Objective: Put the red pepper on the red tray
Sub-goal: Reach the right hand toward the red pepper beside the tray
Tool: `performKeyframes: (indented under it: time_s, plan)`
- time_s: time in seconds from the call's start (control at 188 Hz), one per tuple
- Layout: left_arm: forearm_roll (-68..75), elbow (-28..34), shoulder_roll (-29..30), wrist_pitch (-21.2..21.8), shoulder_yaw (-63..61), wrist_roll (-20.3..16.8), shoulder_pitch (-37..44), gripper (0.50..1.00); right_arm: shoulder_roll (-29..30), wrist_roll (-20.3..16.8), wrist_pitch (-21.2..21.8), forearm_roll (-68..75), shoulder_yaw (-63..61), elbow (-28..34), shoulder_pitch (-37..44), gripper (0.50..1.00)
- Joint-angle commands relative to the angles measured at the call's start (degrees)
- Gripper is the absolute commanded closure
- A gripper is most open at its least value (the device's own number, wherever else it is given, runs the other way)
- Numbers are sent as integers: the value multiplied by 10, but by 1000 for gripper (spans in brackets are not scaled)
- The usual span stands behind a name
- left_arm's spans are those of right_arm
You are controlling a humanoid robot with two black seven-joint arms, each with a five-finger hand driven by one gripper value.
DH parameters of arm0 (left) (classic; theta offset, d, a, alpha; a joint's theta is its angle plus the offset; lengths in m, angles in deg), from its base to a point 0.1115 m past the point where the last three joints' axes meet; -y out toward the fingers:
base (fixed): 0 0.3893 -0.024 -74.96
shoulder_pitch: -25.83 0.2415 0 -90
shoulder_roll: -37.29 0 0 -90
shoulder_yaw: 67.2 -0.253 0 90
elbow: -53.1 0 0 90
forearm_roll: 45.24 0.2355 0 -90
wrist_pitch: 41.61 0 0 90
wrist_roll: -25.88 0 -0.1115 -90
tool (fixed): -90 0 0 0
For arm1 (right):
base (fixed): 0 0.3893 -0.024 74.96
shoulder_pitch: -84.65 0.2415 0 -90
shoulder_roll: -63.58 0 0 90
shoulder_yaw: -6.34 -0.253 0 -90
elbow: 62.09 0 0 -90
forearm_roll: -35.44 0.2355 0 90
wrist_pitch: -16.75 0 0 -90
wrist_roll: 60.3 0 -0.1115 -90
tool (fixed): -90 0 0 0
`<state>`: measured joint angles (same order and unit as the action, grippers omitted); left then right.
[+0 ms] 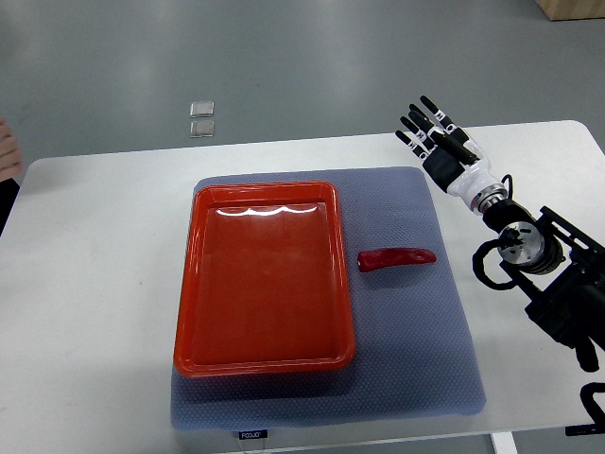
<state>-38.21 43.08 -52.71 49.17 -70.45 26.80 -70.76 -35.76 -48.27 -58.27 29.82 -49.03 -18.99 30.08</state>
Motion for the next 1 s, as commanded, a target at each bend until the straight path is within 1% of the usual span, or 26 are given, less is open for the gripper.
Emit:
performKeyframes:
  time_s: [0.0,0.127,0.239,0.334,0.398,0.435,0.515,0.552,0.605,0.653,0.658,0.69,0.748,0.855,0.993]
  plan:
    - [0,0,0,0,0,0,0,500,-1,-1,1,-1,1,1,0,593]
    - [0,-2,0,-1,0,0,0,500,-2,-2,2,-24,2,1,2,593]
    - [-1,0,0,0,0,0,0,500,-5,-5,7,-91,14,1,16,595]
    - [-1,0,0,0,1,0,0,500,-15,-8,34,-185,65,7,50,595]
    - [-1,1,0,0,1,0,0,500,-54,-8,64,-265,100,15,74,597]
    - [-1,1,0,0,1,0,0,500,-85,-9,83,-319,123,33,93,597]
    - [-1,0,0,0,0,0,0,500,-137,-12,110,-419,182,88,131,597]
    - [-1,0,0,0,0,0,0,500,-175,-19,119,-478,230,125,157,599]
    - [-1,0,0,0,0,0,0,500,-214,-25,119,-536,298,168,190,599]
    - [-1,0,0,0,0,0,0,500,-214,-25,119,-536,298,168,190,599]
    - [-1,0,0,0,0,0,0,500,-237,-26,118,-576,354,201,219,599]
    - [0,0,0,-1,-1,0,0,500,-244,-29,118,-594,378,216,231,599]
    - [0,-1,0,0,-1,0,0,500,-248,-38,115,-611,399,234,235,599]
    - [-1,0,0,0,1,0,-1,500,-256,-48,94,-615,415,260,232,599]
    - [-1,4,0,0,1,0,0,500,-252,-49,47,-621,432,270,206,609]
